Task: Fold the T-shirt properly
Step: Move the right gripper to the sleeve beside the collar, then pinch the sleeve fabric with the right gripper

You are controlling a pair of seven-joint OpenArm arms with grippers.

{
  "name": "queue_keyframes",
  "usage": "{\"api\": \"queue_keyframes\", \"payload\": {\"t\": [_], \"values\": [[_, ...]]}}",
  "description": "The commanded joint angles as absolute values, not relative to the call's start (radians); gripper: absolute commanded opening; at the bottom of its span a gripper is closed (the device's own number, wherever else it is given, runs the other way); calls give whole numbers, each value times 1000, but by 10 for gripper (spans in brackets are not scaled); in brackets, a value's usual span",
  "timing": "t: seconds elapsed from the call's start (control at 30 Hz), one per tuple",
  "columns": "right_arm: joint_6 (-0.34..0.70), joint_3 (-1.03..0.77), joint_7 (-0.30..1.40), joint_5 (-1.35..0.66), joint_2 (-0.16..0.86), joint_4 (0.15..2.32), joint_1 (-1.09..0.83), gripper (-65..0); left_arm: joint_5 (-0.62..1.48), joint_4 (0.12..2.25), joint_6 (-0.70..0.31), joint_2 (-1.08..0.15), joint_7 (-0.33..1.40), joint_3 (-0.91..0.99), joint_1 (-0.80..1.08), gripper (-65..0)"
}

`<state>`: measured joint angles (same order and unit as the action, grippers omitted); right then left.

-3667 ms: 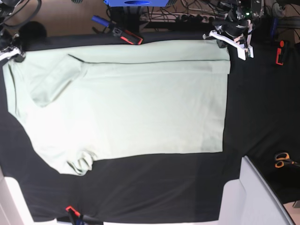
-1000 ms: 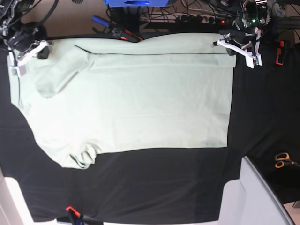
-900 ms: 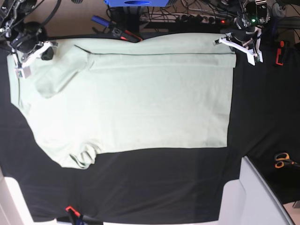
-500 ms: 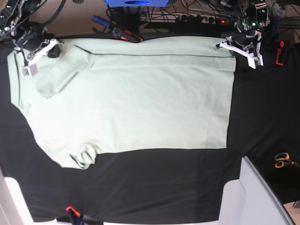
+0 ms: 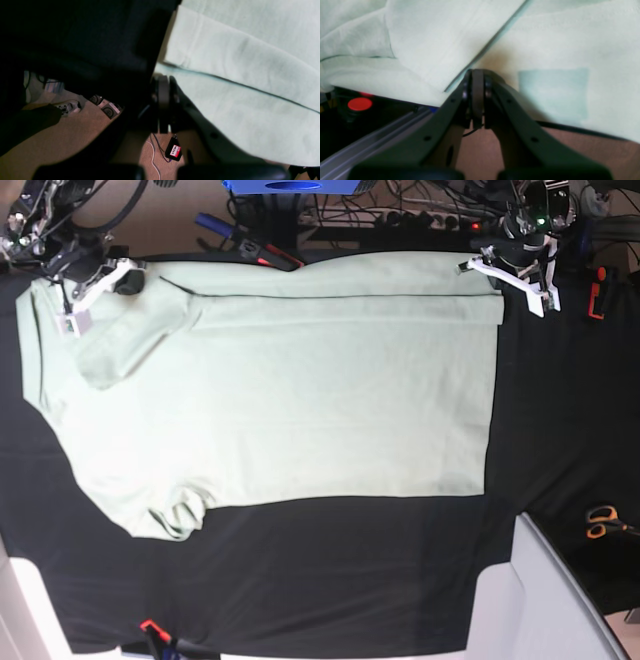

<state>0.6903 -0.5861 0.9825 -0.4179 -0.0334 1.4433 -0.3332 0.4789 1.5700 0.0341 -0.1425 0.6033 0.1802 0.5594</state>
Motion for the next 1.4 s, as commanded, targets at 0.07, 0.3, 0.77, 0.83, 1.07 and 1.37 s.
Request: {"api": "queue_keyframes", "payload": {"t": [0.07,0.3,0.77,0.83,1.07,1.37], "values": [[698,-536,989,-418,-38,1452,-329,-649,478,1570,42,-148,621,180,572,-650],[698,-503,989,-418,-48,1455,-329,-649,478,1570,42,-148,621,183,572,-650],[680,-507,947,-418,-7,1504,-335,-649,357,1570,42,-148,621,191,567,-650],[679,-507,949,-418,-5,1504,-331,-649,334,1570,42,-148,621,191,565,-650],[679,-503,975,-426,-2,1509,-308,-649,329,1570,42,-150,621,193,564,-650],[677,-503,1036,-420,-21,1511,-232,-649,331,1578,42,-150,621,193,564,-650]]}}
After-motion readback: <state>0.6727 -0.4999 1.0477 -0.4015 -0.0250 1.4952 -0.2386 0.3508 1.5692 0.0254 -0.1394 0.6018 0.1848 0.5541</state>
